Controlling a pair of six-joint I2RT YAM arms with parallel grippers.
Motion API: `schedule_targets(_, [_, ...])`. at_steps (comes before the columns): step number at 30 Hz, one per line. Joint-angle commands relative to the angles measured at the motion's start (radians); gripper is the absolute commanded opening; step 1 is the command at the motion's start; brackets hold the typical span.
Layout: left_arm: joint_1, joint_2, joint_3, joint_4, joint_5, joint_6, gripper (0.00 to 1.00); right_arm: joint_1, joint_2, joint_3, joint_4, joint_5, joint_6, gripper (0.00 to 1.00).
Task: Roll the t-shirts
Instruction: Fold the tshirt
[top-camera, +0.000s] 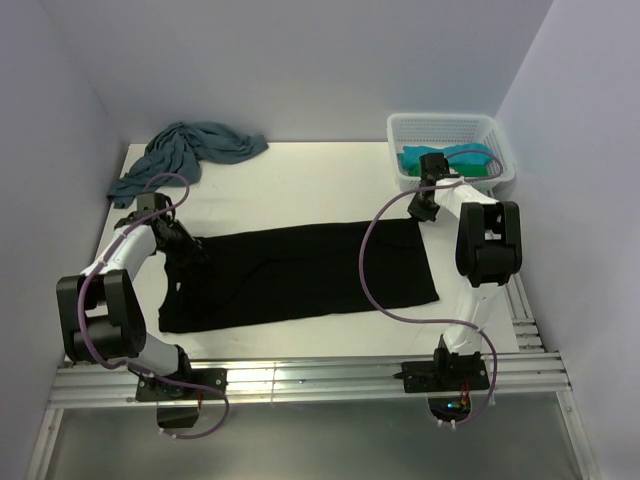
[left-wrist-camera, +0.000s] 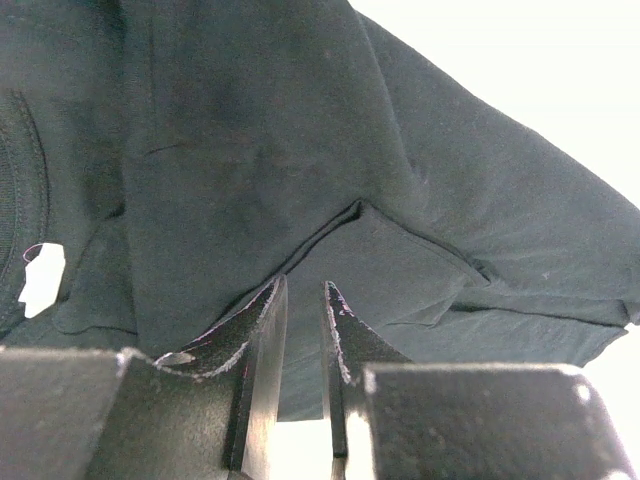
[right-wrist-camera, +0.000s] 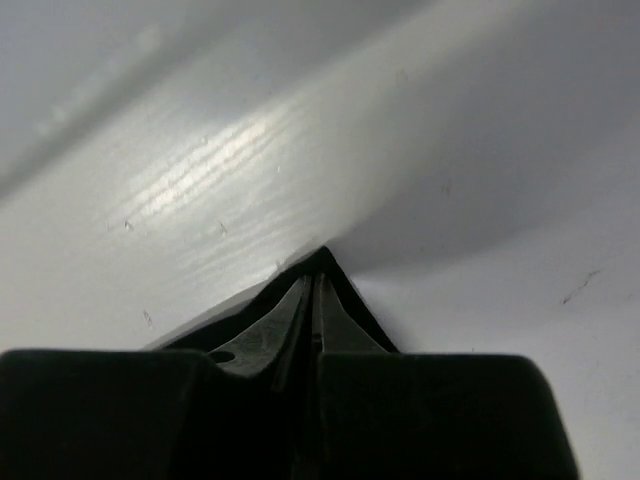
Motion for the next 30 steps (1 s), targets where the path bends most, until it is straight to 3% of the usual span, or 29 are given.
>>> schedule_targets(1, [0.000, 0.002, -0.013, 0.022, 0.021, 0.022, 0.24, -0.027, 0.028, 0.071, -0.014, 0.073, -0.031, 0.07])
schedule_targets(4, [0.000, 0.002, -0.013, 0.014, 0.013, 0.029, 0.24, -0.027, 0.026, 0.090, -0.014, 0.079, -0.045, 0.18])
schedule_targets(9, [0.001, 0.004, -0.004, 0.005, 0.012, 0.041, 0.25, -0.038, -0.006, 0.100, -0.026, 0.058, -0.065, 0.57])
schedule_targets(16, [0.001, -0.013, 0.037, -0.030, 0.009, 0.052, 0.25, -0.035, -0.151, 0.018, -0.071, -0.040, -0.019, 0.58])
schedule_targets(21, [0.001, -0.057, 0.041, -0.073, 0.035, 0.047, 0.26, -0.035, -0.224, -0.088, -0.126, -0.158, 0.074, 0.52])
schedule_targets(30, [-0.042, -0.105, -0.002, -0.093, 0.046, 0.007, 0.31, -0.033, -0.330, -0.327, -0.011, -0.286, 0.330, 0.52])
